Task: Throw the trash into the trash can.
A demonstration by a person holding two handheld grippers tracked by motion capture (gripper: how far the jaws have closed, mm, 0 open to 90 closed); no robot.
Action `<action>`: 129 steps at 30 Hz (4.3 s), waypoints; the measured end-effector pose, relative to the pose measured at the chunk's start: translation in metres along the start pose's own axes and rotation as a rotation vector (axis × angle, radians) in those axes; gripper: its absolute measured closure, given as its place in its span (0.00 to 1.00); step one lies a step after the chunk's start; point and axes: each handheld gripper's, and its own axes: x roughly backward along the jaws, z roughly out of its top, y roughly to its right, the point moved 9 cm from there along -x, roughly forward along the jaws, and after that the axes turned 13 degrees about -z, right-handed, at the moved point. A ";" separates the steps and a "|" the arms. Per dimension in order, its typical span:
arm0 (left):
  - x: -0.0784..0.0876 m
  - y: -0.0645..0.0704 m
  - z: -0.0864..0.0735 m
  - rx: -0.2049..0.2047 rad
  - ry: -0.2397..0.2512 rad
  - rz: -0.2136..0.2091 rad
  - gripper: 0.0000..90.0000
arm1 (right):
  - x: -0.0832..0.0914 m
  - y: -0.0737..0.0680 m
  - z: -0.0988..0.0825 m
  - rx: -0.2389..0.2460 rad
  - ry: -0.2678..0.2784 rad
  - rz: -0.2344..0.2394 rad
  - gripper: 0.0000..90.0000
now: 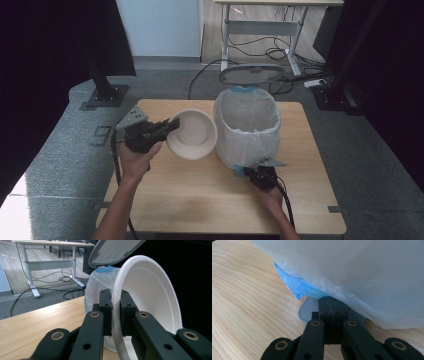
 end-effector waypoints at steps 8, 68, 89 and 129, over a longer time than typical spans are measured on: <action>-0.009 0.002 0.006 -0.008 -0.008 -0.006 0.92 | 0.000 0.000 0.000 0.000 0.000 0.000 0.99; -0.084 0.010 0.043 -0.074 -0.053 -0.014 0.92 | 0.000 0.000 0.000 0.003 0.008 0.001 0.99; -0.108 0.015 0.053 -0.099 -0.061 -0.023 0.92 | 0.000 0.000 0.000 0.002 0.009 0.002 0.99; -0.168 0.022 0.069 -0.141 -0.082 -0.016 0.92 | 0.000 0.000 -0.001 0.004 0.010 -0.003 0.99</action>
